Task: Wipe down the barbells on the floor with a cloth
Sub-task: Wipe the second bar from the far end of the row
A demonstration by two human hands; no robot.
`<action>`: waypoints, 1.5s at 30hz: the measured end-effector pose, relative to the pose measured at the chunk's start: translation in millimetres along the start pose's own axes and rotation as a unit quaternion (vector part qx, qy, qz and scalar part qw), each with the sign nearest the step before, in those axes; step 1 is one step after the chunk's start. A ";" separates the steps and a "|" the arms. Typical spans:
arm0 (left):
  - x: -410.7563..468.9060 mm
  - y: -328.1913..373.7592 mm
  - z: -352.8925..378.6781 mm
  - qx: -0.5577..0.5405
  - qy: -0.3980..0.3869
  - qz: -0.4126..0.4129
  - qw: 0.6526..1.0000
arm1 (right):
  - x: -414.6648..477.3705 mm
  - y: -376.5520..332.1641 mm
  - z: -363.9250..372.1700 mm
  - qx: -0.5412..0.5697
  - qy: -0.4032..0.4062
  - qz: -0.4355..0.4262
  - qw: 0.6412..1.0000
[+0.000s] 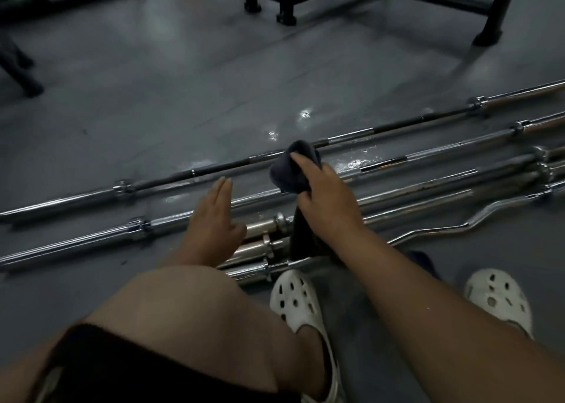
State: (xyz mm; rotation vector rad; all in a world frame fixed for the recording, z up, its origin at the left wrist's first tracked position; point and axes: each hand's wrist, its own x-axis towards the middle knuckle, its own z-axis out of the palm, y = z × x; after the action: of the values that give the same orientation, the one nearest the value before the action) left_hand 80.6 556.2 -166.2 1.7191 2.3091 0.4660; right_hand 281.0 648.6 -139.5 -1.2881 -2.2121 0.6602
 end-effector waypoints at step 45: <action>162.4 -250.7 147.1 0.123 -0.150 0.010 0.981 | 198.7 143.8 241.9 -0.202 -0.068 0.213 0.953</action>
State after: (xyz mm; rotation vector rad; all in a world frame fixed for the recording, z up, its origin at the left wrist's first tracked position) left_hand -135.0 663.1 -396.3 1.7782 2.2027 -0.0797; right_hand 136.0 848.6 -379.6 -2.0206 -2.2717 0.4656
